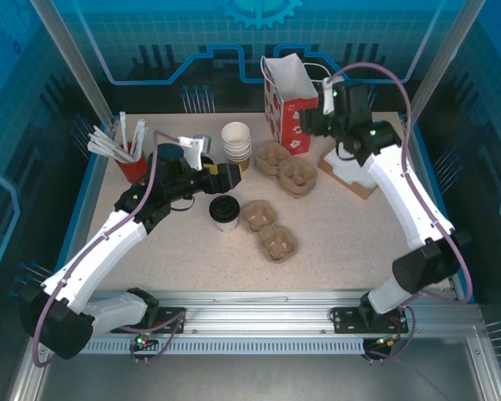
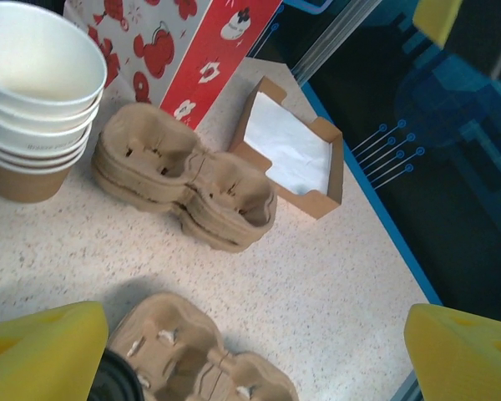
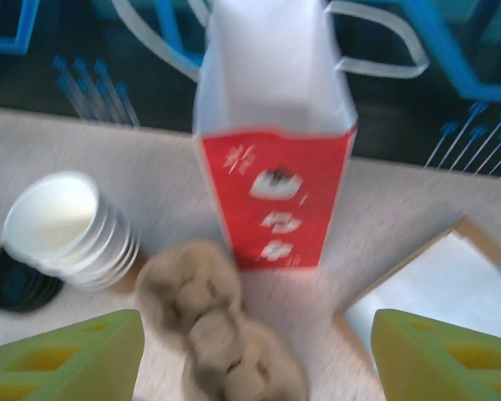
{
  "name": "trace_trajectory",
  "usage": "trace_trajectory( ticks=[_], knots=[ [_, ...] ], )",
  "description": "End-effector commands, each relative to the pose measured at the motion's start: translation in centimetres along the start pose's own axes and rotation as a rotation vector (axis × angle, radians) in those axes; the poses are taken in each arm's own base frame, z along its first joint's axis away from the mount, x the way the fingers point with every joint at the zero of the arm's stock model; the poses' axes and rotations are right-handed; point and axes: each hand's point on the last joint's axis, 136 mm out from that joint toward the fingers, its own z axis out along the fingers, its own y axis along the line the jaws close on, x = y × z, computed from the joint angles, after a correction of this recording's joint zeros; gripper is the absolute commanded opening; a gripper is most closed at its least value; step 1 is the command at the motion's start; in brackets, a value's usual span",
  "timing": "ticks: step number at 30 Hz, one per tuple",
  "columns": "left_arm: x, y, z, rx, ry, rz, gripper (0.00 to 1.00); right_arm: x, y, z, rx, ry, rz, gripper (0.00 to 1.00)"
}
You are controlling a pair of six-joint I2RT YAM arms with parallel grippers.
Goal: Pack the takeout coffee
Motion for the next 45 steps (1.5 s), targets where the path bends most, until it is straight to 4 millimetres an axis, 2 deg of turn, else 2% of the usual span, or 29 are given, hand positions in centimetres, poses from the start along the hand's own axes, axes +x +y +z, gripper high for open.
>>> trace_trajectory(
  ticks=[1,6,11,15,19,22,25,31,41,45],
  knots=[
    [-1.3,-1.6,0.5,0.049,-0.015,0.020,0.93,-0.3,-2.5,3.3,0.027,0.061,0.023,0.71],
    [-1.1,-1.5,1.3,0.044,0.004,0.022,0.93,-1.9,-5.0,7.2,0.075,0.081,0.054,0.64],
    [-1.0,-1.4,1.7,0.040,0.016,0.022,0.93,-2.7,-5.9,10.7,0.066,0.082,0.087,0.59],
    [-0.8,-1.4,1.9,0.041,0.022,0.017,0.93,-2.5,-5.8,13.4,0.023,0.093,0.117,0.60],
    [-0.6,-1.3,2.1,0.041,0.031,0.014,0.93,-2.5,-5.3,15.3,-0.013,0.088,0.134,0.58],
    [-0.5,-1.3,2.2,0.041,0.036,0.011,0.93,-2.7,-5.0,16.2,-0.042,0.079,0.150,0.54],
    [-0.4,-1.3,2.3,0.043,0.041,0.012,0.93,-1.9,-5.0,18.0,-0.048,0.090,0.163,0.48],
    [0.0,-1.1,2.6,0.041,0.057,0.008,0.93,-2.2,-5.3,19.4,-0.070,0.065,0.189,0.40],
    [0.6,-0.7,3.4,0.041,0.084,0.004,0.93,-2.9,-5.8,20.7,-0.077,0.020,0.199,0.39],
    [0.7,-0.6,3.7,0.040,0.088,0.003,0.93,-3.2,-6.0,21.0,-0.075,0.003,0.204,0.34]
  ],
)
